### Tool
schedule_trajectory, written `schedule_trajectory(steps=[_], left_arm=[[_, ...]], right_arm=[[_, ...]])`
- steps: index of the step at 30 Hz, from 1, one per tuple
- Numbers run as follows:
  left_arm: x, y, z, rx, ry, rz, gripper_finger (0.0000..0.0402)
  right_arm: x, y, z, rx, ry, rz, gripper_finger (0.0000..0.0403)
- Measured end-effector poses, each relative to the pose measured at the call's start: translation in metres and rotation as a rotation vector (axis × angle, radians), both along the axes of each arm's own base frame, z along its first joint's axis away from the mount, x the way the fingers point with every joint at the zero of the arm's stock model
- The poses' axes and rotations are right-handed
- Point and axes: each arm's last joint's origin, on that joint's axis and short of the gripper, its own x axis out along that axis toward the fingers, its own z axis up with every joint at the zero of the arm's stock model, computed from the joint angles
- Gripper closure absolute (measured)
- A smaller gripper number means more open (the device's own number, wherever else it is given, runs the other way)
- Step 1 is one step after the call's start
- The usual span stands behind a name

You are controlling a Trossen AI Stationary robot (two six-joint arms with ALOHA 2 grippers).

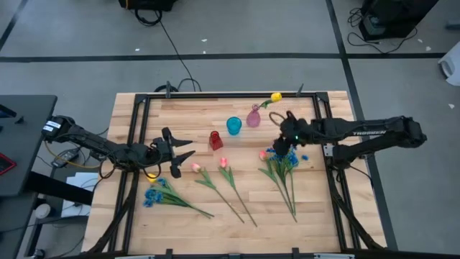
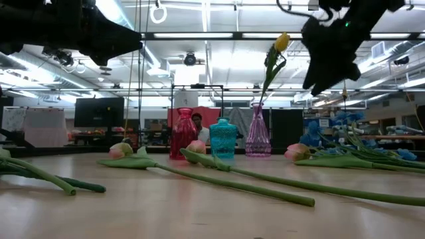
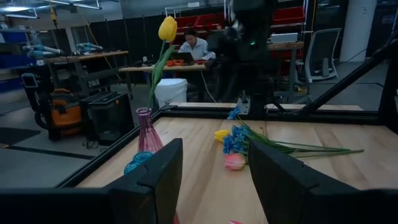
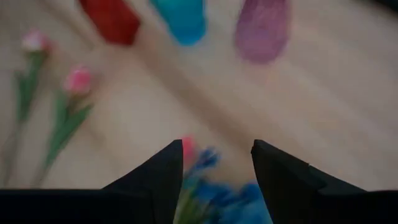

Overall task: Sort flowers into vase by color
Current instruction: Put the yellow flower into the purple vase

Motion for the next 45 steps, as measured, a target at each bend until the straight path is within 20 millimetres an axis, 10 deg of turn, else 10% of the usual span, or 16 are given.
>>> schedule_trajectory(steps=[15, 45], left_arm=[[0.0, 0.0, 0.0, 0.0, 0.001, 0.0, 0.0213], [0.0, 0.0, 0.0, 0.004, 0.003, 0.0, 0.0213]], right_arm=[[0.004, 0.079, -0.053, 0.439, 0.536, -0.146, 0.0229], [0.001, 0.066, -0.12, 0.446, 0.549, -0.207, 0.03]])
